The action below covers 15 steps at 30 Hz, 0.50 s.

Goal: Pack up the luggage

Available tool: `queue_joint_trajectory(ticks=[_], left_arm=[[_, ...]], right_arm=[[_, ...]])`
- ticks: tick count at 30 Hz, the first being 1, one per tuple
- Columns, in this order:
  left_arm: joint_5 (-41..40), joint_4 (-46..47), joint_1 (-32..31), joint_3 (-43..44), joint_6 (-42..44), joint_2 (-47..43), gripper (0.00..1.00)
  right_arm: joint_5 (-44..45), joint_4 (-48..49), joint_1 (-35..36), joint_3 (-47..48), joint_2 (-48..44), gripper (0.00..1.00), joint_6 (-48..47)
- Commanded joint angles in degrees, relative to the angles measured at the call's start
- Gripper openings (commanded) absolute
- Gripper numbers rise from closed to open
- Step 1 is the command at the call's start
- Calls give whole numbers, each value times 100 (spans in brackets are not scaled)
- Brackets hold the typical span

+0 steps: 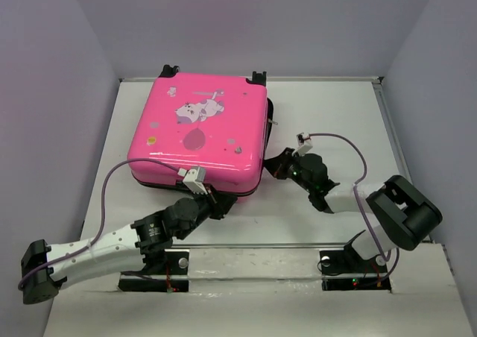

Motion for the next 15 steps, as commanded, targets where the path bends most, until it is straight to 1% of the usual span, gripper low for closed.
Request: queue_joint_trajectory(ticks=[1, 2, 3, 4, 5, 6, 8, 9, 10, 11, 12, 13, 15], left_arm=[[-751, -291, -9, -252, -490, -270, 7], [-751, -310, -17, -305, -499, -288, 7], [-769, -363, -17, -314, -507, -296, 7], [-839, -398, -17, -306, -508, -305, 8], [-900, -433, -17, -288, -508, -305, 8], [-953, -442, -17, -271, -481, -314, 10], [-1032, -442, 44, -244, -359, -305, 11], [-1033, -451, 88, -192, -306, -297, 12], [-1024, -477, 132, -174, -253, -262, 12], [-989, -477, 211, -121, -157, -253, 12], [-971, -399, 255, -112, -104, -209, 13], [-928, -355, 307, -95, -51, -174, 13], [-796, -266, 501, -51, 98, -103, 13]], right_arm=[[-442, -313, 137, 153, -442, 8, -616], [-442, -594, 137, 100, -557, 9, -776], [-390, -1311, 137, 21, -689, 12, -1003], [-137, -1718, 137, -5, -986, 14, -1058], [-30, -2079, 137, -41, -989, 16, -1111], [-3, -2544, 137, -84, -1319, 22, -1181], [-64, -3020, 137, -138, -1638, 33, -1444], [-238, -3284, 137, -164, -1978, 40, -1576], [-492, -3313, 137, -207, -2156, 44, -1855], [-913, -3443, 137, -278, -2314, 47, -1919], [-1195, -3514, 189, -287, -2603, 47, -2059], [-1337, -3541, 189, -287, -2702, 52, -2173], [-1383, -3445, 312, -313, -2826, 57, -2473]])
